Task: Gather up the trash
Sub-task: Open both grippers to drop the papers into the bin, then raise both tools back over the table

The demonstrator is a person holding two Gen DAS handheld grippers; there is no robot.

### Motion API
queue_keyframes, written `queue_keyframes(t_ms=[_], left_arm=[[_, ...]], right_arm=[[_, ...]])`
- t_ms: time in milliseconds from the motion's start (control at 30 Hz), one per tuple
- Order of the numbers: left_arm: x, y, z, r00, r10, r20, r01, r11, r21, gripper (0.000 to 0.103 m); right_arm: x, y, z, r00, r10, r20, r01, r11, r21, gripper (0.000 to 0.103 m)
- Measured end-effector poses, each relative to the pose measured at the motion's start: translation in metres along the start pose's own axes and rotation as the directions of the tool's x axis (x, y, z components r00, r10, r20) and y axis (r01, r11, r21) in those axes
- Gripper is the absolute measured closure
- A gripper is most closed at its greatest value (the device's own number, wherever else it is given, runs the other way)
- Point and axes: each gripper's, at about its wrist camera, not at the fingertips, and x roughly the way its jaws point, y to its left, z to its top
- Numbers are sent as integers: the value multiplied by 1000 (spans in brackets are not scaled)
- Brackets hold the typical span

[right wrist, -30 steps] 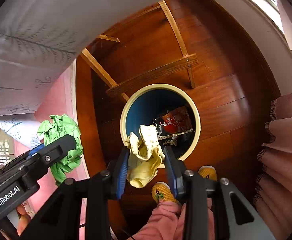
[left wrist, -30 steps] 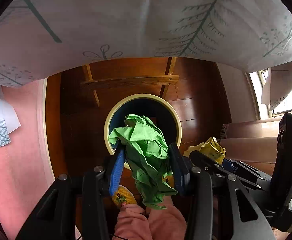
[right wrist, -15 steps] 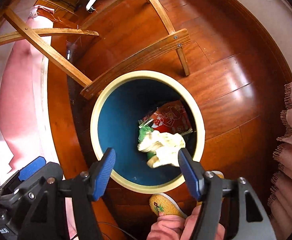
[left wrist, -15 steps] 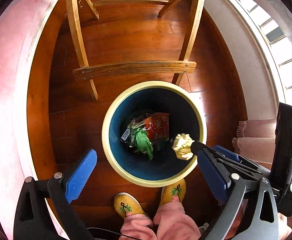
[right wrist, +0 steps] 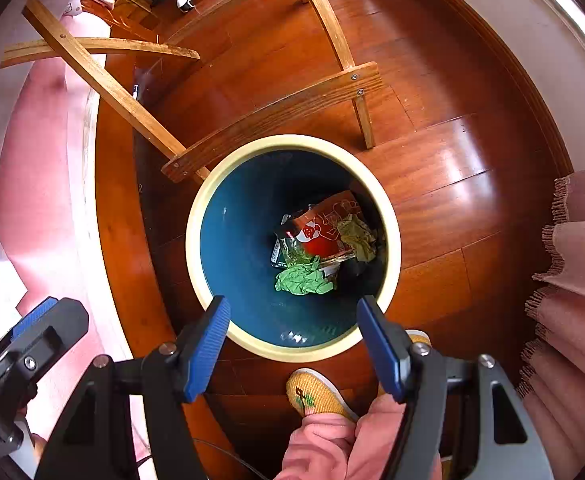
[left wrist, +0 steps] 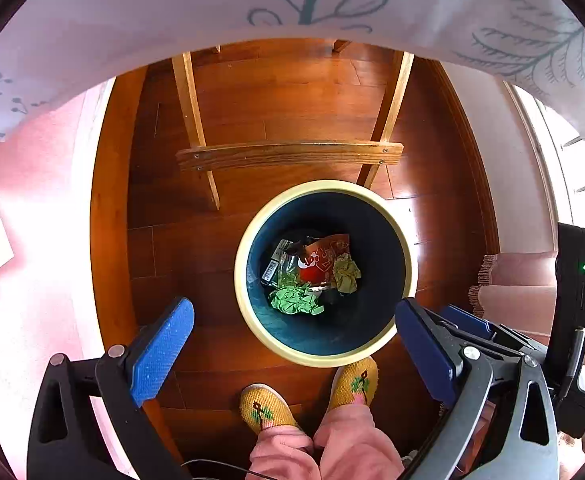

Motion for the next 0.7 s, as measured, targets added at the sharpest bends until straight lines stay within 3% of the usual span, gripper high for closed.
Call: queue_keyframes(t_ms=[367,700], left_arm=[[-76,6,3,999,-28,40,28,1000,0,3],[-208,7,-4,984,-71,162,64,997,43,3]], right_arm=[[-63,28,-4,999,-11,47,12,1000,-14,36],[-181,64,-18,987,-1,159,13,997,-70,37]])
